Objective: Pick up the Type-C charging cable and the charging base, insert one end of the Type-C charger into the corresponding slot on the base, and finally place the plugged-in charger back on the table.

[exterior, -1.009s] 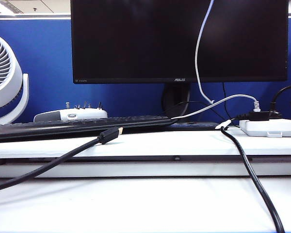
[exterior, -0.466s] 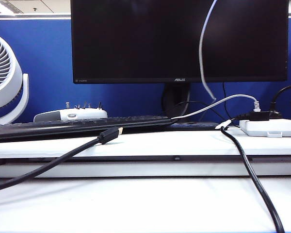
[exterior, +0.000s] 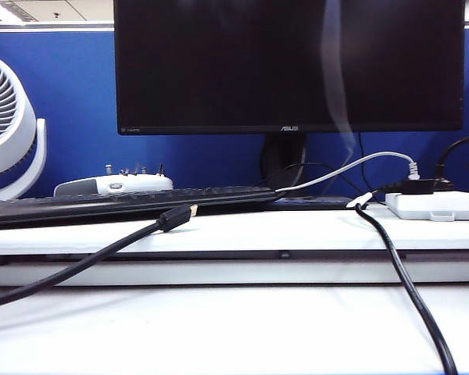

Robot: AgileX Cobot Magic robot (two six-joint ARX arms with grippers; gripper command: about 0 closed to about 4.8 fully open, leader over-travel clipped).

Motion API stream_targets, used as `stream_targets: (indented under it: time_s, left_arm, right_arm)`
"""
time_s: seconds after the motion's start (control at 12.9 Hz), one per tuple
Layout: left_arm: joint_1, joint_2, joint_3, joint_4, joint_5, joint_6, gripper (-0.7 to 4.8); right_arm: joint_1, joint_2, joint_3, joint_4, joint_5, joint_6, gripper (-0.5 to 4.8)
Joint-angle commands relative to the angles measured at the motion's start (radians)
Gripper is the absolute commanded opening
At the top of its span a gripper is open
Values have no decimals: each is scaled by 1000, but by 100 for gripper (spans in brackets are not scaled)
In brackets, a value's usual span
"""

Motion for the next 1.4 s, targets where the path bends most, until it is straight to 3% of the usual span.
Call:
stream_targets:
  time_s: [0.08, 0.47, 0.85, 1.16, 1.4]
  left_arm:
    - [7, -3, 4, 33, -3, 10, 98]
    - [7, -3, 4, 39, -18, 14, 98]
    - [7, -3, 4, 51, -119, 45, 98]
    - [7, -3, 4, 54, -256, 185, 98]
    - [7, -2, 4, 24, -497, 399, 98]
  right_arm:
    - [3, -3, 4, -48, 3, 25, 345]
    - [3, -5, 4, -166, -2, 71, 333]
    - [3, -5, 4, -335, -56, 71, 333]
    - [3, -5, 4, -518, -108, 85, 305]
    - [3, -6, 4, -641, -172, 182, 306]
